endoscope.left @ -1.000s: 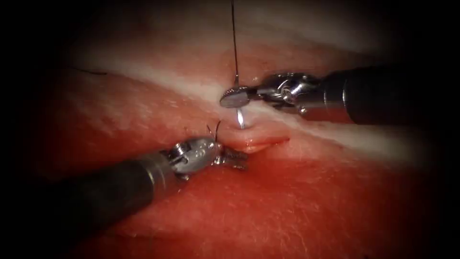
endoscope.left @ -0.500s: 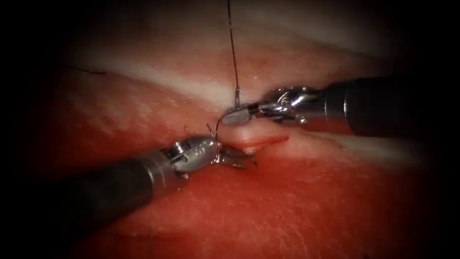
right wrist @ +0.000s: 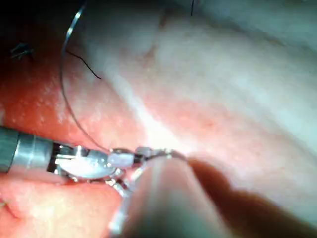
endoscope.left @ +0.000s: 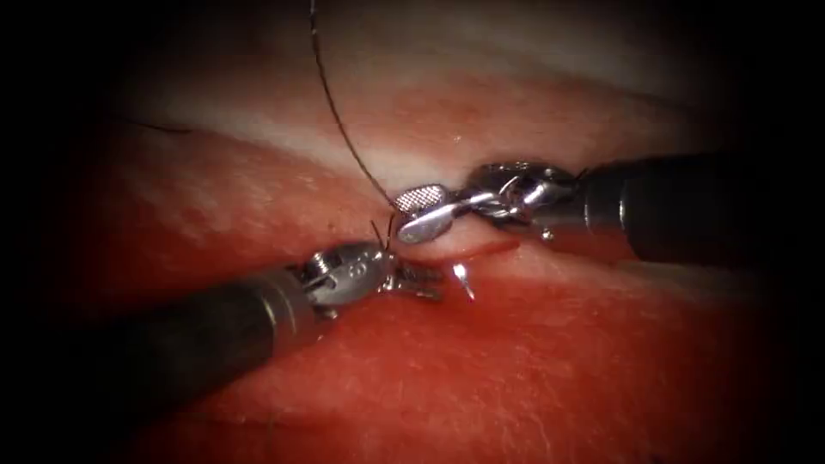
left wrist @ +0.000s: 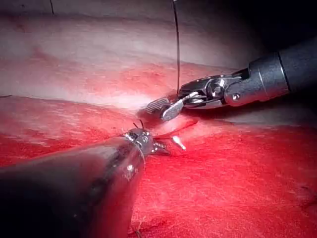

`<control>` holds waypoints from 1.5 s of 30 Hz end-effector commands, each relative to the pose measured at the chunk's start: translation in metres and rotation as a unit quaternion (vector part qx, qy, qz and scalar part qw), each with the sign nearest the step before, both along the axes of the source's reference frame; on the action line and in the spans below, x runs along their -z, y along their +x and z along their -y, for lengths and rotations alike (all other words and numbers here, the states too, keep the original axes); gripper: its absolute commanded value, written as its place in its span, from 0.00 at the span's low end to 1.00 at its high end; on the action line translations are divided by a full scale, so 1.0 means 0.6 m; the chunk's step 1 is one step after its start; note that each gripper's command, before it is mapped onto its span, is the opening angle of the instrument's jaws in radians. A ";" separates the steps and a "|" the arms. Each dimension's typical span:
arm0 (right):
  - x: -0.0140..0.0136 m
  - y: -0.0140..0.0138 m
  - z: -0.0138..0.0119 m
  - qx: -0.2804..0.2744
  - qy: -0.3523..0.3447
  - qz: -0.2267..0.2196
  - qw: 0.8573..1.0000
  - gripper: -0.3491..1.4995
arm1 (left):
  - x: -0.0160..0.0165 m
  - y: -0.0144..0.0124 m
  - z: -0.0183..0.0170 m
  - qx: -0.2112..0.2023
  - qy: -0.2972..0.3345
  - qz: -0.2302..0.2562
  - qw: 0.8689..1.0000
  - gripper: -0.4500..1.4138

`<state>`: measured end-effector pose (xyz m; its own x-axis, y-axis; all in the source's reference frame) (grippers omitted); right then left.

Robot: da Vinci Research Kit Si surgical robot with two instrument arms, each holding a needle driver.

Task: Wound Closure

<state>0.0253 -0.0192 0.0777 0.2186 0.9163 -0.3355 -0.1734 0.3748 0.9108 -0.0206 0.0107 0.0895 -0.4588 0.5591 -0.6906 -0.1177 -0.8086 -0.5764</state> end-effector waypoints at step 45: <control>-0.0012 0.0006 -0.0024 0.038 0.008 0.074 0.997 0.00 | -0.0002 -0.0005 0.0002 -0.002 0.000 0.000 1.000 0.22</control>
<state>0.0246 -0.0179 0.0781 0.3409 0.9030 -0.2616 -0.2832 0.3640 0.8873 -0.0204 0.0105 0.0890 -0.4615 0.5582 -0.6895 -0.1161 -0.8085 -0.5769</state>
